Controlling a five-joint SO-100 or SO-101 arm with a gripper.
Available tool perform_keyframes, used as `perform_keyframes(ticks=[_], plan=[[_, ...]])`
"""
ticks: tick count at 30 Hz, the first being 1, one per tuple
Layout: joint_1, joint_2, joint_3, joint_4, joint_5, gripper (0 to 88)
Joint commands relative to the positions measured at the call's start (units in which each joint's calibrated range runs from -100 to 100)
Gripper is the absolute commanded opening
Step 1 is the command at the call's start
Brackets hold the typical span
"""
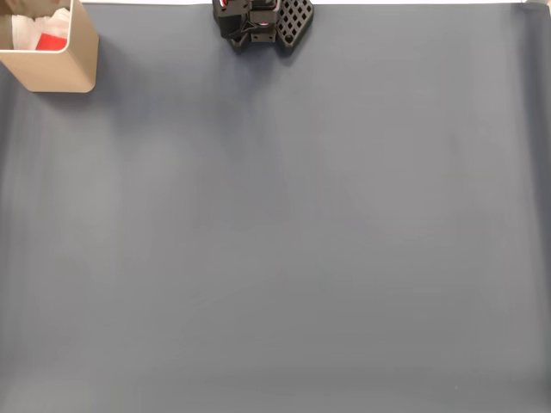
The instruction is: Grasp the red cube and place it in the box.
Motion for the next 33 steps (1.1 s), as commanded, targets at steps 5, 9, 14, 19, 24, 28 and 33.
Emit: perform_keyframes(ticks=[5, 9, 14, 19, 24, 28, 33], plan=[[0.62, -3.72, -0.39, 1.35, -0.15, 47.2], [0.55, -5.45, 1.89, 1.10, 0.00, 47.1], [0.41, -7.96, 4.90, 0.45, 0.24, 47.1], [0.34, -8.74, 5.72, 0.12, 0.15, 46.8], [0.41, -8.74, 5.99, -0.13, 0.68, 40.2], [0.41, -8.83, 6.36, -0.13, 1.07, 28.9], [0.13, -9.44, 7.36, -0.37, 1.17, 16.8]])
